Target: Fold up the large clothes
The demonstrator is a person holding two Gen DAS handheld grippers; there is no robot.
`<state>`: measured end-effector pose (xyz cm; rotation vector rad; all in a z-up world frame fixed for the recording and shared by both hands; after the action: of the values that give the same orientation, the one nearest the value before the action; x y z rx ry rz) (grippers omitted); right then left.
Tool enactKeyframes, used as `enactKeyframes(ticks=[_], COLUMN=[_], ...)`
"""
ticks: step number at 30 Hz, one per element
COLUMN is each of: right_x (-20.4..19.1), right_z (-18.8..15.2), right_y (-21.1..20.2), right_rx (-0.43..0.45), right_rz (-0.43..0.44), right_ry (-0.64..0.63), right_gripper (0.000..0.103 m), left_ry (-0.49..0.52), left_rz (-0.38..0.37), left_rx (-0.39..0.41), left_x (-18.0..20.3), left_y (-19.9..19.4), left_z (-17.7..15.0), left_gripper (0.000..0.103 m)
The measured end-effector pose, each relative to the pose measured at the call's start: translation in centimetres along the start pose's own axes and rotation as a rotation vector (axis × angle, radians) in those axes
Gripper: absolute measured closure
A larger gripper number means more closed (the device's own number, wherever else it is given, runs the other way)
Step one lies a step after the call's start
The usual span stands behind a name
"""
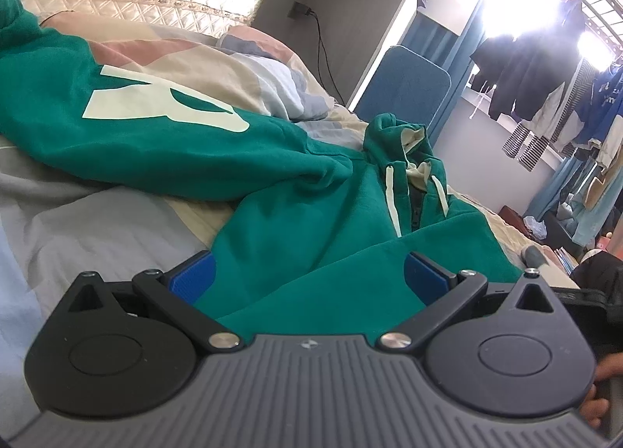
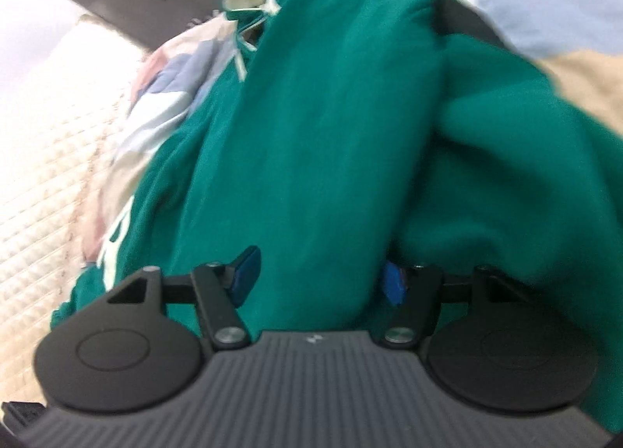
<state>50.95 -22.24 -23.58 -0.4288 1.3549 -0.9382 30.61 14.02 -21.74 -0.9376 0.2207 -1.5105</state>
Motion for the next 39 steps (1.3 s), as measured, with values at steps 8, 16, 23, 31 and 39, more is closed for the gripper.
enactKeyframes(ticks=[8, 16, 23, 31, 39], right_x=[-0.7, 2.6, 0.6, -4.3, -6.7], right_z=[2.1, 5.0, 4.2, -1.5, -3.4], right_y=[-2.9, -3.6, -4.1, -7.1, -2.2], right_rx=[0.159, 0.236, 0.168, 0.245, 0.152], right_rz=[-0.004, -0.245, -0.318, -0.373, -0.293], right_ry=[-0.095, -0.113, -0.126, -0.338, -0.497], right_gripper=[0.091, 0.091, 0.066, 0.034, 0.037], left_ry=[0.018, 0.117, 0.217, 0.307, 0.246], left_rz=[-0.052, -0.099, -0.087, 0.033, 0.011], left_rx=[0.006, -0.040, -0.116, -0.251, -0.196], left_x=[0.6, 2.8, 4.9, 5.9, 4.8], left_y=[-0.5, 0.3, 2.0, 5.0, 3.5], left_z=[-0.3, -1.5, -3.0, -4.9, -4.2], left_gripper=[0.000, 0.000, 0.000, 0.000, 0.000])
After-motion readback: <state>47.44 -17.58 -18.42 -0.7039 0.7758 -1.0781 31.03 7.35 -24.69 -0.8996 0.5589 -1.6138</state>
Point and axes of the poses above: each gripper's, at about its wrist camera, not at the fingertips, and y roughly the way its jaws point, x to its right, z to its top, the point moved 2 cm from there along y, roughly the way its jaws point, and after that the axes turned 14 degrees about -x, right-handed, at the moved point
